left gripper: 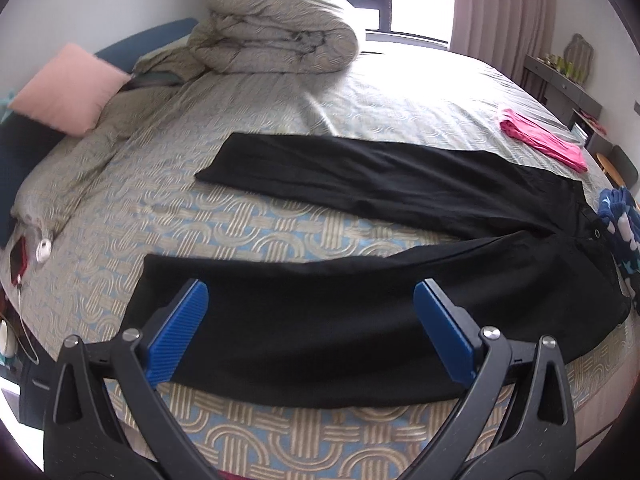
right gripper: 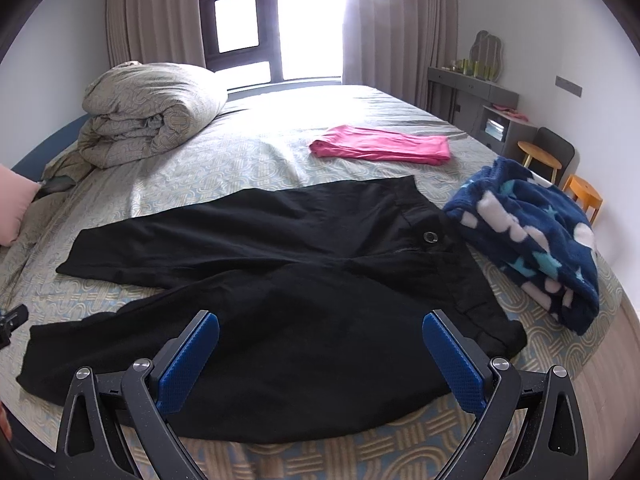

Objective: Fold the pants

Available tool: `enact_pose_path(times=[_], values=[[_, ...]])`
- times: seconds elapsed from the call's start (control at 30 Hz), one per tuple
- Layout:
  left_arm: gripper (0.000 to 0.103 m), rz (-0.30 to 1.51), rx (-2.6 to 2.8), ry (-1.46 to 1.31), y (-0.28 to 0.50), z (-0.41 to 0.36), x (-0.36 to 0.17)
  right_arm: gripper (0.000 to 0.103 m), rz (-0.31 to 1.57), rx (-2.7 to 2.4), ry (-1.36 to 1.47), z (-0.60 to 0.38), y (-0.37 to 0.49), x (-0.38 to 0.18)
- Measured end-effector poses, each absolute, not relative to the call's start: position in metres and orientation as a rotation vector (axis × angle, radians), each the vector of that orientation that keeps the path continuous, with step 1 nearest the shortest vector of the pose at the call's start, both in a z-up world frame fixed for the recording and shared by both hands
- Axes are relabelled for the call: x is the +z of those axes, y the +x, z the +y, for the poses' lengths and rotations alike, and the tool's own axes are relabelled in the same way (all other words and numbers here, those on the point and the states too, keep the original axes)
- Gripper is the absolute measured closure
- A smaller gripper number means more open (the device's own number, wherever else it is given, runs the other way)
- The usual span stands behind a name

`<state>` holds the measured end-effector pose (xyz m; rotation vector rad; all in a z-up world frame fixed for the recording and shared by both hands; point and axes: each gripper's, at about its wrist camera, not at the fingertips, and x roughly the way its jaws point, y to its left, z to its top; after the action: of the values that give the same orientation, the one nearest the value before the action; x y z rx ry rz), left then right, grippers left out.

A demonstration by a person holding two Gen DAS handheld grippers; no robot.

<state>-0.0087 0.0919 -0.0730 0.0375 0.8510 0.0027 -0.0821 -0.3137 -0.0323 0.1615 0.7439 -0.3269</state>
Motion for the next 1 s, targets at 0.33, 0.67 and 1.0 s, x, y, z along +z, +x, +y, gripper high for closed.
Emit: enact_pose_path(times=[0.33,0.67,1.0], values=[[0.000,0.994,0.182,-0.206,-0.040,0.206,-0.134,0.009,0.749,-0.314,0.506,-0.395,-0.136,-0.077],[0.012,1.049,0.287,-0.363,-0.045,0.260,-0.175,0.036,0.829,-0.344,0.751,-0.439,-0.148,-0.119],[0.085,1.036,0.256,-0.486,-0.019,0.271,-0.186,0.036,0.793,-0.288,0.930,-0.452,-0.147,-0.137]])
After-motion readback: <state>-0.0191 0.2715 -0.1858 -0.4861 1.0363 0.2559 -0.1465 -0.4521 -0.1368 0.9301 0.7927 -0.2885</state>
